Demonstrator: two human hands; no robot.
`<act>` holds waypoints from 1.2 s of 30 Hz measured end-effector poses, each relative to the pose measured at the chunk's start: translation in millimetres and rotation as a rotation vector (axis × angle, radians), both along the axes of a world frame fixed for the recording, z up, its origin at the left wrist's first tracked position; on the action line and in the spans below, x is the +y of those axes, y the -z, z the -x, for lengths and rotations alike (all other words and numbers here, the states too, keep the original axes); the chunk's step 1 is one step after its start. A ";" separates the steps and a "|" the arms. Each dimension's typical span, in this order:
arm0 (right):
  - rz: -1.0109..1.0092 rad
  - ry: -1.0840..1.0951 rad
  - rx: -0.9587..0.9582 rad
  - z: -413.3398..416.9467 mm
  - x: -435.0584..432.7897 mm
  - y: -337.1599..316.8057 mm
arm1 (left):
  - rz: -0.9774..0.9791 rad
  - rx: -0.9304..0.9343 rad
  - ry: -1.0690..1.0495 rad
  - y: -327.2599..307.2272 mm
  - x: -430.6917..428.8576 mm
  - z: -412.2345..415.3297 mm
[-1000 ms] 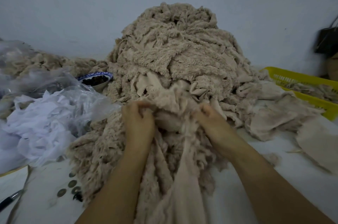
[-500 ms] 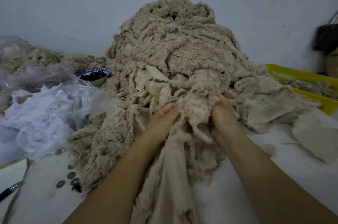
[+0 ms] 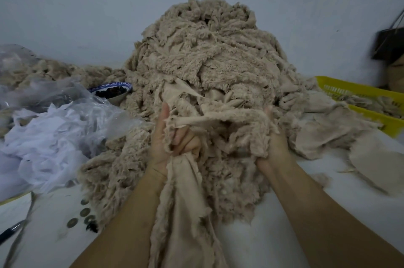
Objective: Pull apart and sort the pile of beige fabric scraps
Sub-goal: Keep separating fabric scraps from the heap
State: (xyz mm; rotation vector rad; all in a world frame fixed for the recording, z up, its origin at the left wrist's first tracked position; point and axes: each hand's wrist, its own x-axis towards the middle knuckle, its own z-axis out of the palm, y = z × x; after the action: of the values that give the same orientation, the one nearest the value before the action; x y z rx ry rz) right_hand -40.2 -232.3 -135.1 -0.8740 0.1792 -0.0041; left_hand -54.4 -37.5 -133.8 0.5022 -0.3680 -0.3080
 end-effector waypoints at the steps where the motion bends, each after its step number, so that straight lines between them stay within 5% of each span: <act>1: -0.001 -0.016 -0.002 1.6 2.1 -2.9 | 0.058 0.004 0.011 0.4 2.1 0.2; 7: -0.134 -0.202 -0.003 9.4 -6.6 -3.8 | 0.027 0.195 -0.224 -6.1 -12.2 -1.6; 10: -0.123 -0.196 -0.059 13.7 -6.8 1.2 | -0.001 0.190 -0.149 -2.5 -11.2 -1.4; 14: -0.117 -0.082 -0.134 15.4 -5.2 4.3 | -0.488 0.150 -0.002 0.8 -10.3 -5.9; 19: 0.189 -0.145 0.226 14.8 -7.6 17.8 | -0.803 0.113 -0.104 3.9 -20.8 -1.1; 22: 0.020 -0.360 0.058 11.9 8.0 0.0 | -1.140 0.037 -0.265 8.0 -26.6 2.7; 24: 0.293 -0.513 -0.171 15.6 18.8 -7.1 | -1.198 -0.024 -0.313 9.1 -28.5 -0.4; 27: 0.782 -0.613 -0.413 25.4 33.7 -4.8 | -1.004 0.023 -0.388 10.8 -23.7 -2.7; 31: 0.728 -0.279 -0.340 13.3 21.9 -4.9 | -0.365 0.242 -0.222 0.3 -5.5 1.1; 36: 0.640 0.073 -0.100 -7.1 -1.1 6.4 | -0.284 0.261 -0.342 -0.7 -4.9 3.5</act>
State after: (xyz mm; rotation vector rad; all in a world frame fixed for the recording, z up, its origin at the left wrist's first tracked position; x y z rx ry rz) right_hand -33.1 -233.5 -141.5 -1.5016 0.1152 -0.1816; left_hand -57.9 -42.4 -133.1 0.7818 0.0203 -0.0903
